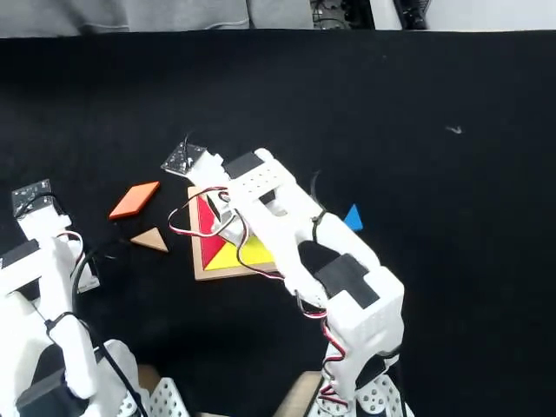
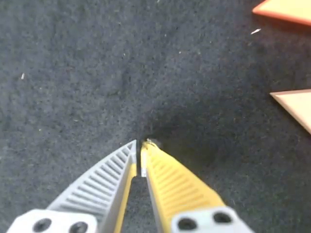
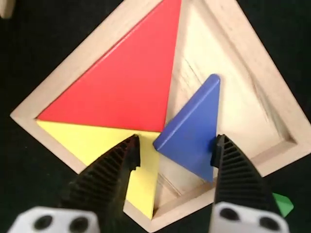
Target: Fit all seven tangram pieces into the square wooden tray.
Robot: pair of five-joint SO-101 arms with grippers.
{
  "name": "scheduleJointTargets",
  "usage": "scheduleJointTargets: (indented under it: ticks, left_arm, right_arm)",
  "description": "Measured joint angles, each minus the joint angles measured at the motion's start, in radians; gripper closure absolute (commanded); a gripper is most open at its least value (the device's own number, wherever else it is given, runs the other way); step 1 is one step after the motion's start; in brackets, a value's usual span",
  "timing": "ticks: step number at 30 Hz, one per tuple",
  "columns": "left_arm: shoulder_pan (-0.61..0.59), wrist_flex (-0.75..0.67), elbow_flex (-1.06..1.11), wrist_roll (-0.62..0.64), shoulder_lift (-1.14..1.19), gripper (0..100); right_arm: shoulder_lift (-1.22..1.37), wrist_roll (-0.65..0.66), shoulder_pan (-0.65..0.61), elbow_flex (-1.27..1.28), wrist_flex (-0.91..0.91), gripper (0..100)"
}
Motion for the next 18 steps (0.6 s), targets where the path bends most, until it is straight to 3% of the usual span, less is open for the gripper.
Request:
scheduleJointTargets:
  ticks: [9, 18]
  left_arm:
    - [0.0, 0.0, 0.0, 0.0, 0.0, 97]
    - [0.003, 0.0, 0.0, 0.0, 0.0, 97]
  right_arm:
    - [0.046, 0.031, 0.006, -0.087, 0.043, 82.2]
    - [0.046, 0.029, 0.127, -0.198, 0.11, 82.2]
